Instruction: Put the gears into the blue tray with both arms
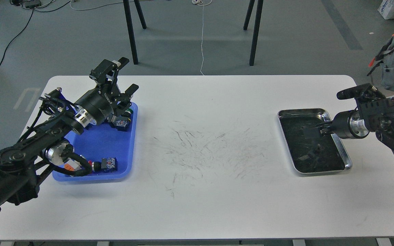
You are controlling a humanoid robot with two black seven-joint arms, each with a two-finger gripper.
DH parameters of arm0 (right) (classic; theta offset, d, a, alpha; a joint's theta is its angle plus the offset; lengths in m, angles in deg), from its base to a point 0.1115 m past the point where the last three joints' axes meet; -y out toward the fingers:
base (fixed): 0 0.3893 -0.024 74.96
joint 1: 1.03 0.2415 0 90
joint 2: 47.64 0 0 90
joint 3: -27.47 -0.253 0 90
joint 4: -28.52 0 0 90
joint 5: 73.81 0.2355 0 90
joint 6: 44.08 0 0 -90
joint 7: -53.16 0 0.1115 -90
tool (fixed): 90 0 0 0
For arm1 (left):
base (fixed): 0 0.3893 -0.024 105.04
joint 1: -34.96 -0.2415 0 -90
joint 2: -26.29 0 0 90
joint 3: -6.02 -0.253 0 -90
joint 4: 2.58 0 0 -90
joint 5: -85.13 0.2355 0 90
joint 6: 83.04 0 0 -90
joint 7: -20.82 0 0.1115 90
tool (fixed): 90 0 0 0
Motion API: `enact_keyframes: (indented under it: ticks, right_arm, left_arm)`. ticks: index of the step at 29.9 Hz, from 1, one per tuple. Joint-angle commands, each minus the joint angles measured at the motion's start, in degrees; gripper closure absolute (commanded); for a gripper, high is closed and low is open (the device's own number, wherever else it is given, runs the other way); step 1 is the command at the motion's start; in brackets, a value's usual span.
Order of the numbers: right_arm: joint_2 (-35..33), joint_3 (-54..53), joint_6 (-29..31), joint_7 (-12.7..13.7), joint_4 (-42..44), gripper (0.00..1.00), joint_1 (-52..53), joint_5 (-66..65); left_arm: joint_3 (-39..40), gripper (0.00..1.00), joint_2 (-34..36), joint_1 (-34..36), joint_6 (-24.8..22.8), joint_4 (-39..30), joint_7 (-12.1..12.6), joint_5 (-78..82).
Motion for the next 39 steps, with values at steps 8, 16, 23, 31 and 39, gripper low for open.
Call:
enact_keyframes:
  ticks: [8,16,23,31,39]
  right_arm:
    - [5.06,6.9,-1.68,0.0,7.3,0.03,1.72,0.01]
    - [6.83,6.81,-1.76,0.0,7.47,0.06,2.25,0.1]
    - [8.4,6.81,-1.85,0.0,9.66,0.12,1.81,0.1]
    - [9.9,6.98,-1.76,0.0,12.31,0.23,1.11,0.27]
    - [10.52,6.98,-1.76,0.0,12.31,0.41,0.49,0.45]
  left_arm:
    - [0.0,0.0,-0.15,-0.01,0.0,-0.04,0.0,-0.01]
    - [0.09,0.0,-0.07,-0.01,0.0,-0.04,0.0,-0.01]
    - [-0.09,0.0,-0.15,-0.01,0.09,-0.04,0.0,0.08]
    - [-0.18,0.0,-1.03,-0.01,0.35,0.05,0.0,0.08]
    - [-0.18,0.0,-1.12,-0.01,0.44,0.05,0.0,0.08]
